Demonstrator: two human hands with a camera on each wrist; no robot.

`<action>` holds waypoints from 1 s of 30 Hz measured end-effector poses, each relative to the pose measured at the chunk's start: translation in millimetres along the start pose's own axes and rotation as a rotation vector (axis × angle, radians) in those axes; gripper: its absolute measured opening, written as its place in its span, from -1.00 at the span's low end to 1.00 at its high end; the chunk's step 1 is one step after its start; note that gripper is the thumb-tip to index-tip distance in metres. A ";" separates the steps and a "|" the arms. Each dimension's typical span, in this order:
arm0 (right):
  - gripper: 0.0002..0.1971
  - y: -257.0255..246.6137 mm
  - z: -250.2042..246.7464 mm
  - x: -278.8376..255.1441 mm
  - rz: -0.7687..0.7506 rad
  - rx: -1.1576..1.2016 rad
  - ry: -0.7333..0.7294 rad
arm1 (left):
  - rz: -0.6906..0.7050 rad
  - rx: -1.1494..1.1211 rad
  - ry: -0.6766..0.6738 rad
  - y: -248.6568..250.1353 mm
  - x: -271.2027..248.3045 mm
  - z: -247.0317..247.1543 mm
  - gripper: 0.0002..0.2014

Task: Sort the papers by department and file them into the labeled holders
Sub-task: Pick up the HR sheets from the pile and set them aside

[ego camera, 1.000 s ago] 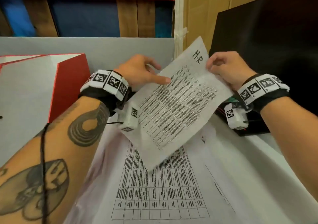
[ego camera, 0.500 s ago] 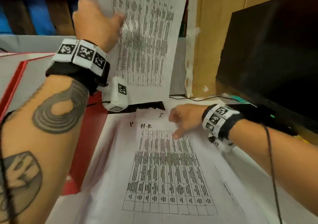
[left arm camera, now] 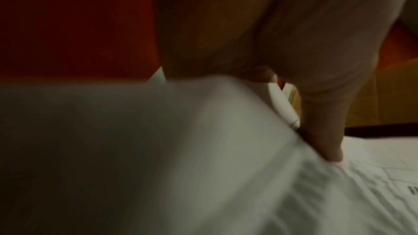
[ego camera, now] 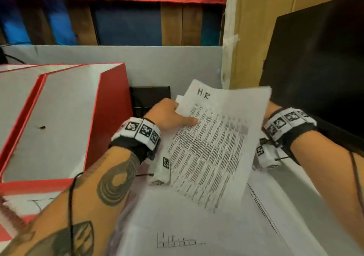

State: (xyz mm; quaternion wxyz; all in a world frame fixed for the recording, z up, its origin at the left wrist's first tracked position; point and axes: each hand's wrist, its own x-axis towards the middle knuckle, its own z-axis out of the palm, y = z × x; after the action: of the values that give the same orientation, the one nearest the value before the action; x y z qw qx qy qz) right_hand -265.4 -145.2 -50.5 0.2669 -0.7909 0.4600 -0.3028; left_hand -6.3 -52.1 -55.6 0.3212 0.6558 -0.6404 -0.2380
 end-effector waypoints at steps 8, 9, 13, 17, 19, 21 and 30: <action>-0.40 9.6 -16.8 -24.3 0.166 1.295 0.159 | 0.134 -0.416 0.190 -10.4 10.3 16.1 -0.60; -0.29 14.7 -14.3 -32.0 0.202 1.376 0.107 | 0.156 -0.433 0.249 -9.6 11.0 15.6 -0.47; -0.66 16.5 4.9 -41.7 0.162 1.070 -0.084 | 0.168 -0.497 0.294 -3.0 10.5 23.5 0.10; -0.57 22.1 9.7 -31.8 0.264 0.857 0.146 | -0.035 -0.626 0.222 -7.0 9.2 29.3 0.03; -0.61 25.0 6.6 -30.2 0.260 0.852 0.191 | 0.002 -0.528 0.155 -5.5 6.2 25.4 -0.56; -0.65 23.9 4.3 -30.3 0.260 0.850 0.185 | 0.058 -0.485 0.095 -5.7 4.6 22.4 -0.73; -0.66 60.2 -39.6 -39.2 0.203 0.959 0.277 | -0.245 0.629 -0.317 -22.1 -1.3 -5.8 -0.37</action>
State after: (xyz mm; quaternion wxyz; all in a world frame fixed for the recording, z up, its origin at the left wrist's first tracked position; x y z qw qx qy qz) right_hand -343.6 -142.3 -75.1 0.5647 -0.4831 0.3748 -0.5543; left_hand 12.9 -50.7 -67.8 -0.0301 0.7493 -0.6407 -0.1647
